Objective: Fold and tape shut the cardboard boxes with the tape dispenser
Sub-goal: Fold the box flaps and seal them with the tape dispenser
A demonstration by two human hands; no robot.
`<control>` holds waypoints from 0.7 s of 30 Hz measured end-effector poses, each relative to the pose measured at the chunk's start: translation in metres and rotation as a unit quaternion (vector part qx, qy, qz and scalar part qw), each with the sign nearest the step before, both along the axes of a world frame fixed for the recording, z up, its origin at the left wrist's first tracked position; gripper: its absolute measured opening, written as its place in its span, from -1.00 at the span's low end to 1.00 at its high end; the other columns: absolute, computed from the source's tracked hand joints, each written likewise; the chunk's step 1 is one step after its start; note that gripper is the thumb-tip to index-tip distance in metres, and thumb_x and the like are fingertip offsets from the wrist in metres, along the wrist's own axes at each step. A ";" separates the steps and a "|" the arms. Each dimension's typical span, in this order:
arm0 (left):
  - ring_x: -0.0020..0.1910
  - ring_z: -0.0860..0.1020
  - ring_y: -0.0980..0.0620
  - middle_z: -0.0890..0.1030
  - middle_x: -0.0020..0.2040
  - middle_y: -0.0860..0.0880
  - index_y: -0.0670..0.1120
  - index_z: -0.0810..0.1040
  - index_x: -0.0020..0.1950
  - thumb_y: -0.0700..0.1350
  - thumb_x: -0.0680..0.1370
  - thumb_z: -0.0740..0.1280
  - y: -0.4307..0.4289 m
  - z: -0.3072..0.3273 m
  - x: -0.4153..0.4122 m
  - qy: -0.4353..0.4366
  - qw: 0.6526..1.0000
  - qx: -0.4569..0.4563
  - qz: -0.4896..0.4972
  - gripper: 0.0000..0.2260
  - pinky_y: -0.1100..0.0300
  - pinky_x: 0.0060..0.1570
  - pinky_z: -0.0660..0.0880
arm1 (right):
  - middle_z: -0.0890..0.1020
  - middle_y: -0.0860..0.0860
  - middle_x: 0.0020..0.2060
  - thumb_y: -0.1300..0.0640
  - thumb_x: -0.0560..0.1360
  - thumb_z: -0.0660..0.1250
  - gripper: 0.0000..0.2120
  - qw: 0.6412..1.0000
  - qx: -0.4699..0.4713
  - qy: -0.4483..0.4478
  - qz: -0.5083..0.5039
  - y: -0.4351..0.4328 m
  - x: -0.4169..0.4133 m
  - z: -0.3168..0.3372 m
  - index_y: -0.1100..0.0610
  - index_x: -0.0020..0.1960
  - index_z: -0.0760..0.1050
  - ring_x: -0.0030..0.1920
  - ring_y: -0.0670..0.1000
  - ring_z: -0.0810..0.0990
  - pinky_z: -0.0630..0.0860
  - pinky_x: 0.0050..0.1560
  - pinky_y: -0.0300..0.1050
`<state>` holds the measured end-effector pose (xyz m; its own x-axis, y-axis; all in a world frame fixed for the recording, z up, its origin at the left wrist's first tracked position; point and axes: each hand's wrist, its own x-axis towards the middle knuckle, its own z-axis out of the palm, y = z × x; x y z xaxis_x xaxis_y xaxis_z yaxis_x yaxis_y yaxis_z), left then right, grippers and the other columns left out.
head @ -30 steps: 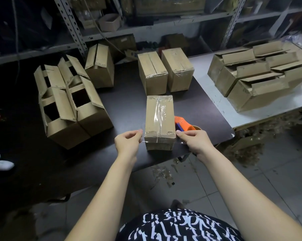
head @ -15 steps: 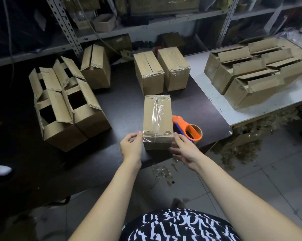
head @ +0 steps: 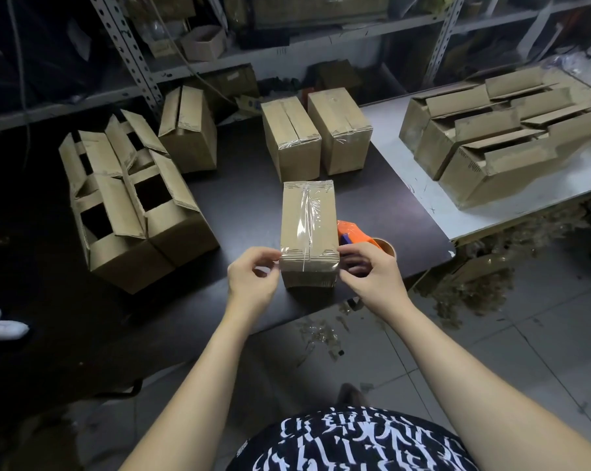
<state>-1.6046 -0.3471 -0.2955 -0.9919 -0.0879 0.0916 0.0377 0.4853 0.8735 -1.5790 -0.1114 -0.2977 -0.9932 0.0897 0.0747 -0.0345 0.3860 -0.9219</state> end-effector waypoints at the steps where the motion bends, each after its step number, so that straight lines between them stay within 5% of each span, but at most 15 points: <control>1: -0.10 0.63 0.15 0.67 -0.07 0.13 -0.03 0.73 0.00 -0.34 0.50 0.49 -0.002 0.001 -0.002 0.032 0.999 -0.026 -0.027 -0.78 0.22 -0.13 0.60 | 0.71 -0.13 0.10 0.27 0.48 0.54 -0.65 1.000 0.006 0.010 0.000 0.000 0.000 -0.001 0.10 0.25 0.65 0.09 -0.17 0.68 0.67 0.06 -0.21; 11: -0.11 0.55 0.10 0.58 0.02 -0.01 -0.11 0.75 0.03 -0.31 0.46 0.56 -0.010 -0.002 -0.017 0.177 0.961 -0.151 -0.147 -0.81 0.19 -0.15 0.59 | 0.66 -0.08 0.25 0.25 0.50 0.54 -0.84 0.995 0.051 0.079 -0.010 -0.002 -0.004 -0.010 0.10 0.06 0.77 0.30 -0.07 0.59 0.67 0.15 0.00; 16: -0.14 0.63 -0.07 0.64 -0.01 -0.08 -0.18 0.75 -0.01 -0.27 0.51 0.53 -0.009 -0.007 -0.017 0.220 0.947 -0.181 -0.150 -0.91 -0.02 -0.18 0.63 | 0.69 -0.01 0.23 0.28 0.50 0.53 -0.85 0.993 0.054 0.106 -0.018 -0.001 -0.003 -0.014 0.14 0.05 0.77 0.29 -0.04 0.62 0.65 0.20 0.07; 21: -0.07 0.66 -0.02 0.62 -0.07 -0.10 -0.22 0.75 0.02 -0.34 0.52 0.51 0.005 -0.014 -0.007 0.219 0.957 -0.149 -0.116 -0.89 0.13 -0.12 0.63 | 0.68 -0.02 0.25 0.28 0.53 0.50 -0.83 0.993 0.030 0.106 -0.046 -0.003 0.000 -0.019 0.17 0.11 0.75 0.33 -0.05 0.61 0.58 0.34 -0.03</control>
